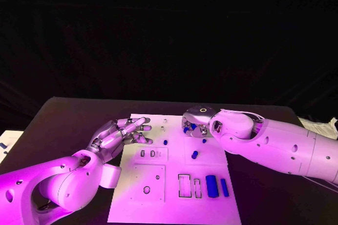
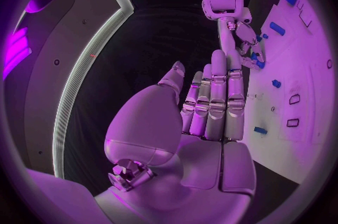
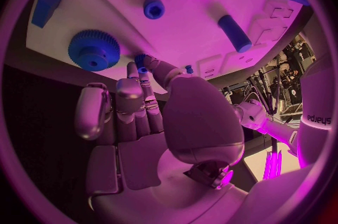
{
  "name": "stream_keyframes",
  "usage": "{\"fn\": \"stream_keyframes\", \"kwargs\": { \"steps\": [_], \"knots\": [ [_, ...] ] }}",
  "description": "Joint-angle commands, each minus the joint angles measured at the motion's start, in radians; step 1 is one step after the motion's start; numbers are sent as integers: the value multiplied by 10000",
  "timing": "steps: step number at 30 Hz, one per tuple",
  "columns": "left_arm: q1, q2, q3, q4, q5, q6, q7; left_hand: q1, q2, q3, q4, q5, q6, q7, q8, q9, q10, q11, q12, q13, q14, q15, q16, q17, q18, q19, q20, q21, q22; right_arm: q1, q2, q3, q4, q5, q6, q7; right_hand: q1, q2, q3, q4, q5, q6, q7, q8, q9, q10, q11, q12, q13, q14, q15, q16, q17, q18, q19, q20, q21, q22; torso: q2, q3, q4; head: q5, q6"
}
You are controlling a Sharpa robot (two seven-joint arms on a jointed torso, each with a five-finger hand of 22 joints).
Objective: Assemble the parts on the task board
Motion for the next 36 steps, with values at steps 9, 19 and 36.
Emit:
{"fn": "stream_keyframes", "kwargs": {
  "steps": [9,19,36],
  "knots": [
    [18,33,8,-34,58,218,36,-36,82,0,-32,33,-58,51,-33,-8,-35,16,-59,11,-96,21,22,18,75,-53,17,-12,9,48,248,109,54,-304,-1576,-539,186,52,164,28,226,-9,68,-55,34,157,-87,-122,-12,41,-10,14,-69,-183,-4,-14,46,-5,19,-22,12,9,121],
    [21,17,9,-25,71,232,31,-37,84,1,-32,33,-59,53,-36,-8,-37,18,-62,12,-103,23,22,22,75,-57,18,-14,9,94,794,122,-358,-346,-1903,-717,140,21,183,63,169,-27,78,-80,42,127,-73,-137,-28,41,1,35,-54,-187,-1,-5,60,18,60,-58,42,29,158],
    [43,-18,42,38,73,250,32,-35,88,3,-38,31,-71,60,-47,-8,-52,26,-73,14,-133,31,21,36,74,-75,25,-22,8,109,1526,121,-1007,-348,-1965,-744,106,17,203,98,174,-28,84,-92,51,122,-69,-136,-35,48,7,73,-15,-188,1,2,69,32,215,-155,151,-35,202]
  ]
}}
